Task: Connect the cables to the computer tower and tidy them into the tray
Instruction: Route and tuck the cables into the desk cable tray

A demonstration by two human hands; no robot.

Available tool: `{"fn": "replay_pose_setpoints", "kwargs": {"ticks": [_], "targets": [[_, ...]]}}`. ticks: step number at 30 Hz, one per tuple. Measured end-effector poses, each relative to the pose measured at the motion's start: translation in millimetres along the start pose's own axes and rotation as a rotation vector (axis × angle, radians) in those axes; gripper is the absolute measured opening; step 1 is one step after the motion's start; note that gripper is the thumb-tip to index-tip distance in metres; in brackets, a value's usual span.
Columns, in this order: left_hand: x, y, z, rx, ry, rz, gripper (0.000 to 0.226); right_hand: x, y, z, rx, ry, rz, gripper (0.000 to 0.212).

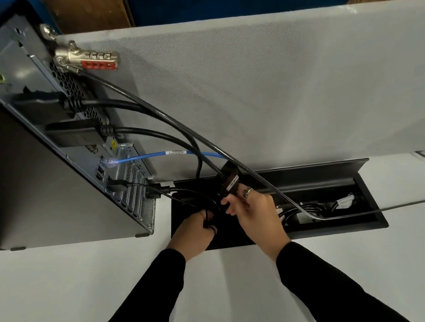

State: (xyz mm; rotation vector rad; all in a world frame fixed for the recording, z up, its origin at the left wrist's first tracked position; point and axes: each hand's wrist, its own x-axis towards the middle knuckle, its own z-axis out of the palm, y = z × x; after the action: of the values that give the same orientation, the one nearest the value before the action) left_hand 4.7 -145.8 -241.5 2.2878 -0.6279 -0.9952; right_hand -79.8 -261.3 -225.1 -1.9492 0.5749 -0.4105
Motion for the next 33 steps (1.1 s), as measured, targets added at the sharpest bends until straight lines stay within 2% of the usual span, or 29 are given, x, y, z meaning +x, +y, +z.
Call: {"fn": "replay_pose_setpoints", "kwargs": {"ticks": [6,12,16,21,28,33], "targets": [[1.2,4.4,-3.0,-0.271,0.046,-0.079,0.027,8.5,0.5,9.1,-0.032,-0.027,0.052,0.014],[0.8,12.1,-4.3,-0.187,-0.013,-0.104,0.057,7.3,1.6,19.2,-0.174,-0.002,0.010,0.019],[2.8,11.3,-4.4,-0.128,-0.029,-0.131,0.036,8.1,0.3,18.5,-0.184,0.066,-0.022,0.018],[5.5,8.6,-4.4,-0.096,-0.046,-0.114,0.024,8.0,-1.8,18.2,-0.218,0.146,-0.023,0.016],[2.8,5.0,1.5,0.069,0.084,-0.104,0.025,14.0,-3.6,26.7,-0.284,0.109,-0.048,0.017],[1.3,9.7,3.9,0.149,0.163,-0.121,0.031,15.4,-13.1,31.7,-0.241,0.030,0.023,0.018]]}}
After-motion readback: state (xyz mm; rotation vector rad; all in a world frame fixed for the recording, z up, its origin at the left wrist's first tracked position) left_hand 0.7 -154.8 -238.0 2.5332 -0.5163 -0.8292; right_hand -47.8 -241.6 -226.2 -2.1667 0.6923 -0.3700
